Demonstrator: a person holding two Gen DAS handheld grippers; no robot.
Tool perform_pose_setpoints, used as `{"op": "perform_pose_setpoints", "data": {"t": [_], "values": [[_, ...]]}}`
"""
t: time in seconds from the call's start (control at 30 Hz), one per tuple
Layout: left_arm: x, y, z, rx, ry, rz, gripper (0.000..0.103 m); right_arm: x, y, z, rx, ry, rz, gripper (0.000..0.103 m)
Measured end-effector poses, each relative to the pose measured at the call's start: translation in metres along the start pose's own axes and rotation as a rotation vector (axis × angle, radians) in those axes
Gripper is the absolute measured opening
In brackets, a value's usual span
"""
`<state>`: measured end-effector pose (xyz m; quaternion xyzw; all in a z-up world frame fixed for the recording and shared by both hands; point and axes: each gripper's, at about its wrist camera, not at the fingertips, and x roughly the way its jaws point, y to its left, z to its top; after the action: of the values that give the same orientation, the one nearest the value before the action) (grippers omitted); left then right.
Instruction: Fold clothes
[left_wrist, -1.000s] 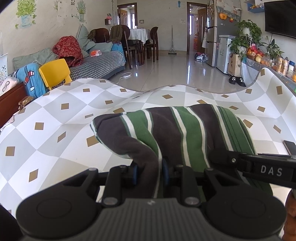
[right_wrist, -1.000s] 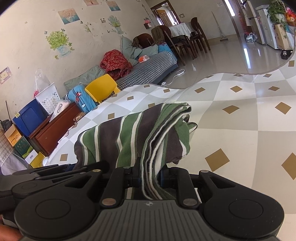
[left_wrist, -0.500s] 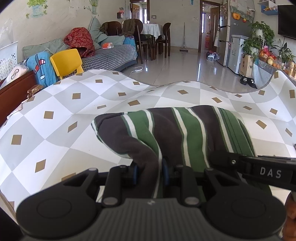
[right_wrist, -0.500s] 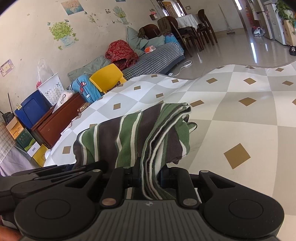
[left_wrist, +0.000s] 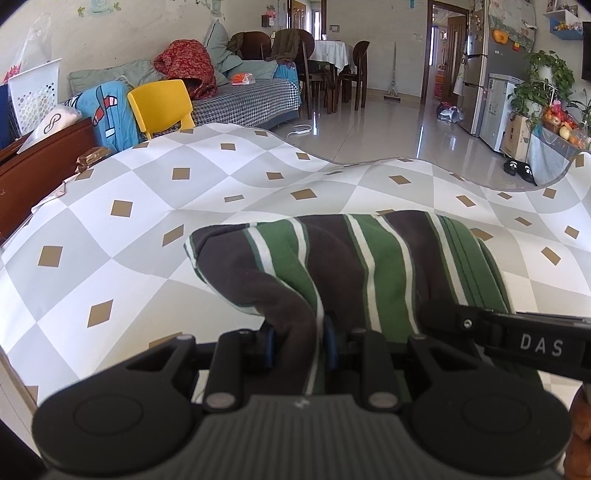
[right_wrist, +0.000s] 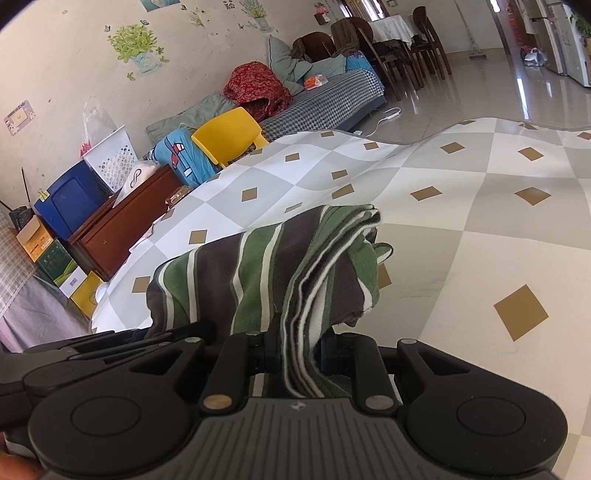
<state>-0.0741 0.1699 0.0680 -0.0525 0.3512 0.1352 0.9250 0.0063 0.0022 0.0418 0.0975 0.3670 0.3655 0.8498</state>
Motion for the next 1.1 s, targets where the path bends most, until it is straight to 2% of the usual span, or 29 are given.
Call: {"op": "perform_pose_setpoints", "data": {"t": [0.53, 1.1], "values": [[0.014, 0.041, 0.005, -0.07, 0.007, 0.06, 0.023, 0.04, 0.025, 0.011, -0.037, 0.038, 0.05, 0.018], [0.045, 0.086, 0.02, -0.172, 0.022, 0.148, 0.024, 0.105, 0.046, 0.032, -0.076, 0.074, 0.124, 0.018]]}}
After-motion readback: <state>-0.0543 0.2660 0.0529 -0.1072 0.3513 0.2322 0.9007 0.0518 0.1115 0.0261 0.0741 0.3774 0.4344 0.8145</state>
